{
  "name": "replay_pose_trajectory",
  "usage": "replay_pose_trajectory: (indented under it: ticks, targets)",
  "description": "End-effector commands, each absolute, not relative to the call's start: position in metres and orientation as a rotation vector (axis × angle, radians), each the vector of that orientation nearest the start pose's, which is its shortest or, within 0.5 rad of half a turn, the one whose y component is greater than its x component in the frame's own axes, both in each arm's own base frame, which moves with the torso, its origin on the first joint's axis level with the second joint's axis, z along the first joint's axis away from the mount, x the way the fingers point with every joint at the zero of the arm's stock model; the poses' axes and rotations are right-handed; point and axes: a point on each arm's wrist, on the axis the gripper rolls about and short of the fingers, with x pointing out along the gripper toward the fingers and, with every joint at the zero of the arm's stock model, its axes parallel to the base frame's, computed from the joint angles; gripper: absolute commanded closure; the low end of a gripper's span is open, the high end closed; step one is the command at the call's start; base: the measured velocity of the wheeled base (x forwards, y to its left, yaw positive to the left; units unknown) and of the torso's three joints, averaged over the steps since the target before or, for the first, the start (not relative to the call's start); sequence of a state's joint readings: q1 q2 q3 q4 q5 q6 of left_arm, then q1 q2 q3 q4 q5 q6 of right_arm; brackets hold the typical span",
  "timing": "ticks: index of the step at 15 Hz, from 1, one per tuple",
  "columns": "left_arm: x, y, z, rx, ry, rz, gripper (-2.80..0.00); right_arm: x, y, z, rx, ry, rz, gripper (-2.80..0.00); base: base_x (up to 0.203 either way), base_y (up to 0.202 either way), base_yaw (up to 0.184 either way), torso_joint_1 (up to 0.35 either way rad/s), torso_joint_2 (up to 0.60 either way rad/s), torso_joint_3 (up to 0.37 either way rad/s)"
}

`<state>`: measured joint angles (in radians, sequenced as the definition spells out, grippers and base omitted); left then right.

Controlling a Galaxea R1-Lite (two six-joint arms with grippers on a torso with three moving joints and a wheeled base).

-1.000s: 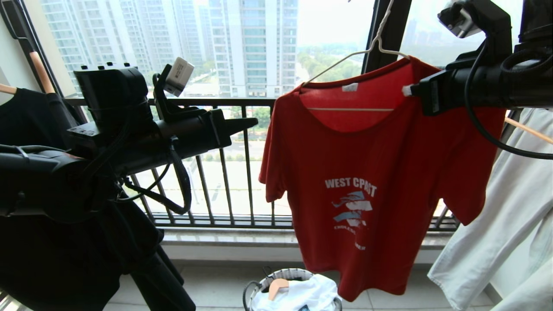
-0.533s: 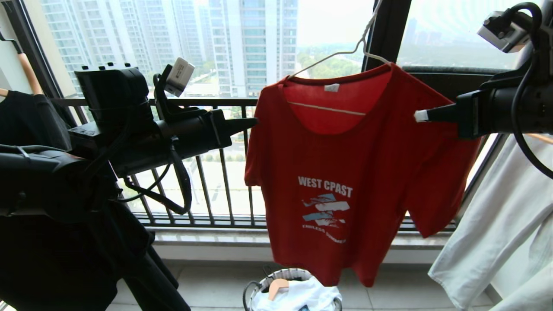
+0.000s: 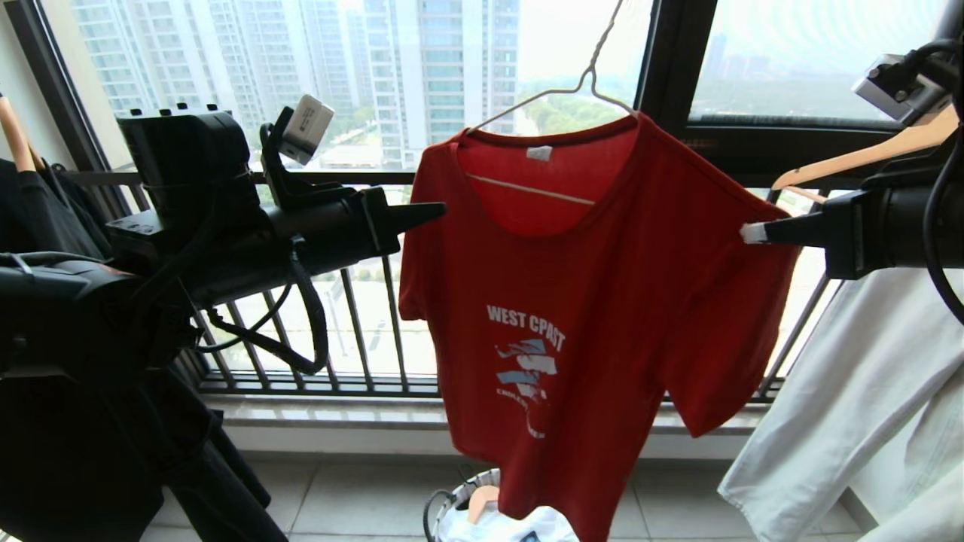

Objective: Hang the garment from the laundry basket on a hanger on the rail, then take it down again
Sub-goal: Take the clothes off the clothes rack

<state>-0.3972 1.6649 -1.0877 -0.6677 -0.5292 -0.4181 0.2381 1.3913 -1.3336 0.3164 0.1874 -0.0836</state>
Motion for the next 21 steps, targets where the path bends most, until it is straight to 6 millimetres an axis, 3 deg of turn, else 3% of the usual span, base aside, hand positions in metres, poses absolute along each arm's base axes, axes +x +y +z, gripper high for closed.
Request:
replay_pose_trajectory:
  ticks: [1, 3, 6, 10, 15, 18, 21]
  targets:
    - [0.28, -0.13, 0.28, -0.381, 0.087, -0.938, 0.0, 0.203, 0.054, 0.323, -0.091, 0.354, 0.44, 0.0, 0.0, 0.0, 0.0, 0.0, 0.0, 0.0]
    - [0.264, -0.122, 0.281, -0.376, 0.082, -0.935, 0.0, 0.185, 0.049, 0.325, -0.09, 0.331, 0.434, 0.0, 0.0, 0.0, 0.0, 0.0, 0.0, 0.0]
    - [0.241, -0.095, 0.287, -0.353, 0.061, -0.87, 0.0, 0.15, 0.04, 0.32, -0.091, 0.299, 0.421, 0.0, 0.0, 0.0, 0.0, 0.0, 0.0, 0.0]
    - [0.185, -0.055, 0.283, -0.353, 0.128, -0.745, 0.0, 0.089, 0.025, 0.31, -0.078, 0.222, 0.415, 0.0, 0.0, 0.0, 0.0, 0.0, 0.0, 0.0]
    - [0.121, 0.003, 0.275, -0.323, 0.045, -0.401, 0.0, 0.014, 0.005, 0.293, -0.045, 0.068, 0.297, 0.0, 0.0, 0.0, 0.0, 0.0, 0.0, 0.0]
    - [0.07, 0.005, 0.267, -0.288, -0.038, -0.311, 0.0, -0.027, -0.006, 0.282, -0.01, 0.034, 0.25, 0.0, 0.0, 0.0, 0.0, 0.0, 0.0, 0.0]
    - [0.033, -0.006, 0.251, -0.288, -0.004, -0.432, 0.0, -0.048, -0.007, 0.275, 0.0, 0.018, 0.173, 0.0, 0.0, 0.0, 0.0, 0.0, 0.0, 0.0]
